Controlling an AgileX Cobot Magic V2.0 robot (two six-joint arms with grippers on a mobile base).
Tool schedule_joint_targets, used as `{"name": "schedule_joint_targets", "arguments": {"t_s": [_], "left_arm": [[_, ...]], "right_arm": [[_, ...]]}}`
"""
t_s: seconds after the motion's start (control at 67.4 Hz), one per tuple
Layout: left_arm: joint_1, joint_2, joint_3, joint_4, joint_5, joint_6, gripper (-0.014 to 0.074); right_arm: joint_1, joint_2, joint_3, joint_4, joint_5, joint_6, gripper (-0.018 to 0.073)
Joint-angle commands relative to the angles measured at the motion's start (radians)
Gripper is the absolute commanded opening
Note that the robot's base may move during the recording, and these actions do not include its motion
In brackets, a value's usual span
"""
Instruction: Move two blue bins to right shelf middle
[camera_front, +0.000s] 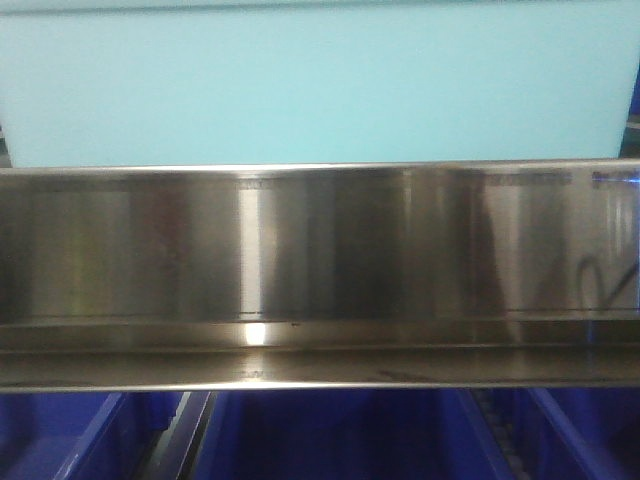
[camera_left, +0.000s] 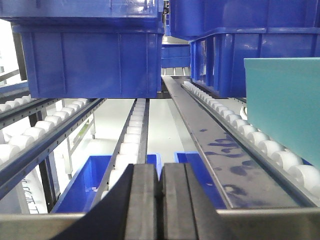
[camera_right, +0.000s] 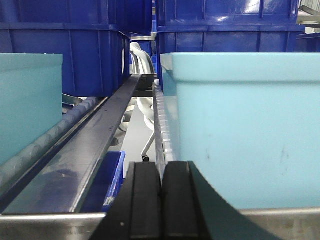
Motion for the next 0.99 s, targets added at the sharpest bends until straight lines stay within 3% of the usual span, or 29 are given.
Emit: {"name": "schedule_joint_targets", "arguments": {"t_s": [0.0,0.282,0.4,0.549,0.756,0.979], "left_arm": [[-0.008,-0.004,-0.002,0.001,-0.026,0.000,-0.0110],[-0.006,-0.004,-0.002,0.004,-0.033,0.000,-0.0110],[-0.006,-0.004,-0.104,0.015,-0.012,0.000,-0.0110],[-0.006,0.044,-0.317,0.045,0.204,0.000,-0.0110],[-0.006,0.261,-0.578,0.045,0.353,0.000,-0.0110],[-0.006,0.594,-0.912,0.045,0.588,0.000,-0.0110]], "right_arm": [[-0.003,-0.004,0.000,0.003,-0.049,0.001,-0.0167],[-0.003,-0.004,0.000,0.005,-0.166,0.001,-0.0167],[-0.003,-0.004,-0.126,0.005,0.048,0.001,-0.0167],[-0.003,0.020,-0.306,0.005,0.302,0.001,-0.0167],[-0.003,0.198,-0.516,0.005,0.352,0.001,-0.0167],[-0.003,0.477,-0.763,0.005,0.515,-0.001,-0.0167]]}}
